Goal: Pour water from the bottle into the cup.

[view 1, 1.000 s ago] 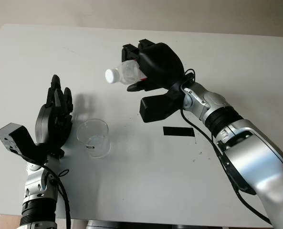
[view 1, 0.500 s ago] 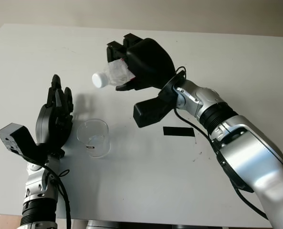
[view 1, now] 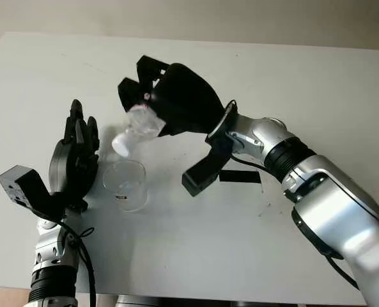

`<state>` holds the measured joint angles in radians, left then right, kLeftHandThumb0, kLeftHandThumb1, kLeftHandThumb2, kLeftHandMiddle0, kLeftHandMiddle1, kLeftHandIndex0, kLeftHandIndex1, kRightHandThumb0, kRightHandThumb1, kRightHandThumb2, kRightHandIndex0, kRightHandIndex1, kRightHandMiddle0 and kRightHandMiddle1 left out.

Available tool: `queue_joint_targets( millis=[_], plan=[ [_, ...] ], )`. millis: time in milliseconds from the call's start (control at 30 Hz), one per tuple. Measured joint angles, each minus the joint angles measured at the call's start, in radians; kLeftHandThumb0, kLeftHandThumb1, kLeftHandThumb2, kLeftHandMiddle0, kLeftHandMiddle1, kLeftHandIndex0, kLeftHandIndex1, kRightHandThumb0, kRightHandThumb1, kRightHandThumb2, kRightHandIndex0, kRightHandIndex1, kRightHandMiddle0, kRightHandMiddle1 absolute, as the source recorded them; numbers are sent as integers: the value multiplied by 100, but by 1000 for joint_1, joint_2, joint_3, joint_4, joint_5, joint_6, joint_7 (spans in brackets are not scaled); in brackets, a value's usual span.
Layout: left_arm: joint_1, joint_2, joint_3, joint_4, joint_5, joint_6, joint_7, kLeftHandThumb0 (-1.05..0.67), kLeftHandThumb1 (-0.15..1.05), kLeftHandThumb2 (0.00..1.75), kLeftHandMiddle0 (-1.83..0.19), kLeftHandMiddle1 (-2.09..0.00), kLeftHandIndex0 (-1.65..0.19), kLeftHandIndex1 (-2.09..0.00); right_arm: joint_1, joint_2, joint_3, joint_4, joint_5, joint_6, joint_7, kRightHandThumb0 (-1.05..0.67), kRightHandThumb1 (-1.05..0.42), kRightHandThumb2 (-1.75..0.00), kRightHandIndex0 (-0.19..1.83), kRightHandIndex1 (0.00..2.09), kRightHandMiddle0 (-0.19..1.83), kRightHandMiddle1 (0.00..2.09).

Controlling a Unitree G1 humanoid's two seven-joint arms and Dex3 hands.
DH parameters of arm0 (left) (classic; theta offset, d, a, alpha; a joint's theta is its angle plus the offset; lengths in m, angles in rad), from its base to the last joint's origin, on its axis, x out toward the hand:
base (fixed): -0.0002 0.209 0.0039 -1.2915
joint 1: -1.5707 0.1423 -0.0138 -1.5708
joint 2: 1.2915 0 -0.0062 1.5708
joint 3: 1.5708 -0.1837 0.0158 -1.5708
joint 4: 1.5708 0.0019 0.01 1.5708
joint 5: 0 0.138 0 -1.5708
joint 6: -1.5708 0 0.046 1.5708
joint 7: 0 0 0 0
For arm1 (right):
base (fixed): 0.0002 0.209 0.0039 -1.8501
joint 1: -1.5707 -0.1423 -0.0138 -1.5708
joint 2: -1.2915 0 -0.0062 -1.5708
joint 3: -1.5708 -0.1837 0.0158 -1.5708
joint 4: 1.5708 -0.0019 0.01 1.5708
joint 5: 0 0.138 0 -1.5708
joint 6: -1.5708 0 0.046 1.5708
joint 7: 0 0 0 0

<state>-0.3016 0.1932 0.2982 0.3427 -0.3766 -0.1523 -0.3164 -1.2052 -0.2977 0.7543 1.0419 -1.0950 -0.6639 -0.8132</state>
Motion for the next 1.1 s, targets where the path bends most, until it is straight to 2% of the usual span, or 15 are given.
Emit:
queue_joint_targets(
  millis=[67,133,267,567,1100],
  plan=[
    [0,-3,0,0,0,0,2,-83,105,59,19,-3,19,0,0,-6,19,-7,-28,7,-30,-35,-103,-12,109,209,69,209],
    [0,-3,0,0,0,-1,2,-83,105,60,19,-2,19,0,-1,-7,39,-11,-57,18,-65,-33,-104,-12,115,209,80,209],
    [0,-4,0,0,0,-3,2,-83,105,59,19,-2,19,0,-2,-7,77,-12,-108,57,-120,-32,-105,-15,120,209,88,209],
    [1,-5,0,-1,0,-7,3,-83,105,59,19,-2,19,0,-14,-12,146,-16,-203,159,-210,-35,-105,-16,120,209,82,209],
    [4,-6,-1,-2,0,-14,0,-84,105,59,19,-2,19,0,-20,-15,170,-19,-231,245,-271,-34,-105,-20,121,209,83,209]
  ],
)
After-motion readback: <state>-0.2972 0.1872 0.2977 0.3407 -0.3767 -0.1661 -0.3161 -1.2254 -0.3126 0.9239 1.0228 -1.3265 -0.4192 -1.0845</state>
